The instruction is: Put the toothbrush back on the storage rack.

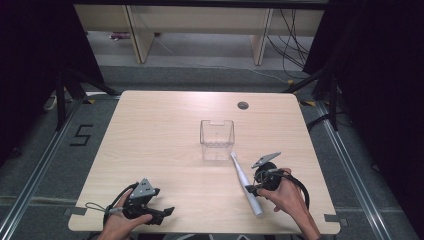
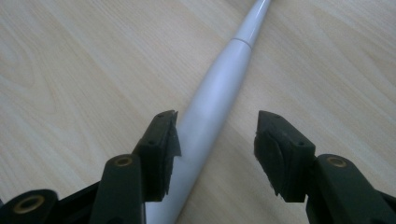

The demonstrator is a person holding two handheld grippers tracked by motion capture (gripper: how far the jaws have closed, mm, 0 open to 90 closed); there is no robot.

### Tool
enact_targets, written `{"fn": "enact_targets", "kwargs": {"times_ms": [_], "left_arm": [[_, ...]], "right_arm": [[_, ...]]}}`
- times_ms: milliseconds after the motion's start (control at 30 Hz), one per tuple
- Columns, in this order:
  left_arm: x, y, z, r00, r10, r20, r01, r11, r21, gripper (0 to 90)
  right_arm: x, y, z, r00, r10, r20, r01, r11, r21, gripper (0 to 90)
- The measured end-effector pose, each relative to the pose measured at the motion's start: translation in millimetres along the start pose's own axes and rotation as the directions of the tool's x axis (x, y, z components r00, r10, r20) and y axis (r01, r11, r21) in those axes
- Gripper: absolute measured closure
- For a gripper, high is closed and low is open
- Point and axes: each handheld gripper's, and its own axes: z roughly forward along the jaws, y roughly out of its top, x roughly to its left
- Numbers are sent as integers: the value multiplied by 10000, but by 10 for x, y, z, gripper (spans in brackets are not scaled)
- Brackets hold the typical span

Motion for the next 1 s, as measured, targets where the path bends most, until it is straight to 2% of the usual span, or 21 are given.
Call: {"fn": "enact_targets", "kwargs": {"times_ms": [67,100,133,200,233,267,367,400,433,467,500,700,733,767,833,900,1000], "left_arm": [[1,0,3,10000,-15,11,15,10000,3,155],[-2,0,14,9999,-94,39,94,9999,-82,155],[7,1,12,10000,12,-71,-12,10000,20,155],[0,0,13,10000,17,39,-17,10000,-41,155],[0,0,13,10000,17,39,-17,10000,-41,155],[-6,1,11,10000,-64,32,65,9999,-89,155],[0,0,1,10000,-9,25,9,10000,-8,155],[0,0,2,10000,14,30,-14,10000,-1,155],[-8,0,9,10000,-73,44,73,9999,-97,155],[-8,0,10,10000,-70,53,71,9999,-105,155],[-8,0,9,10000,-70,53,70,9999,-102,155],[-3,0,15,10000,-74,66,75,9999,-76,155],[-14,-1,23,9998,-189,67,190,9997,-177,155],[-17,-2,24,9997,-217,69,219,9995,-225,155],[-6,-1,14,10000,-75,41,76,9999,-98,155],[4,0,14,10000,14,-20,-14,10000,-10,155],[-5,0,19,10000,-55,55,55,10000,-73,155]], "right_arm": [[11,18,14,9998,89,-183,-86,9998,196,474],[11,30,24,9999,-23,-107,25,9999,120,474],[14,43,35,9997,-115,-209,118,9998,160,474],[61,66,34,9993,350,-90,-346,9982,490,474],[61,66,34,9993,350,-90,-346,9982,490,474],[56,91,75,9997,69,-225,-60,9992,398,474],[72,120,81,9997,185,-186,-173,9979,620,471],[67,142,111,9996,24,-272,-5,9976,698,467],[80,147,120,9995,169,-261,-149,9969,767,467],[67,154,137,9996,-95,-253,112,9975,702,465],[66,161,154,9994,-117,-316,142,9965,820,464],[24,181,215,9994,-28,-337,66,9936,1129,472],[23,185,220,9997,57,-252,-27,9931,1169,479],[13,191,231,9993,-78,-372,119,9936,1126,480],[17,196,240,9995,66,-306,-30,9931,1169,482],[17,220,268,9989,-76,-471,137,9913,1306,500],[13,245,288,9990,-271,-354,318,9897,1395,511]]}}
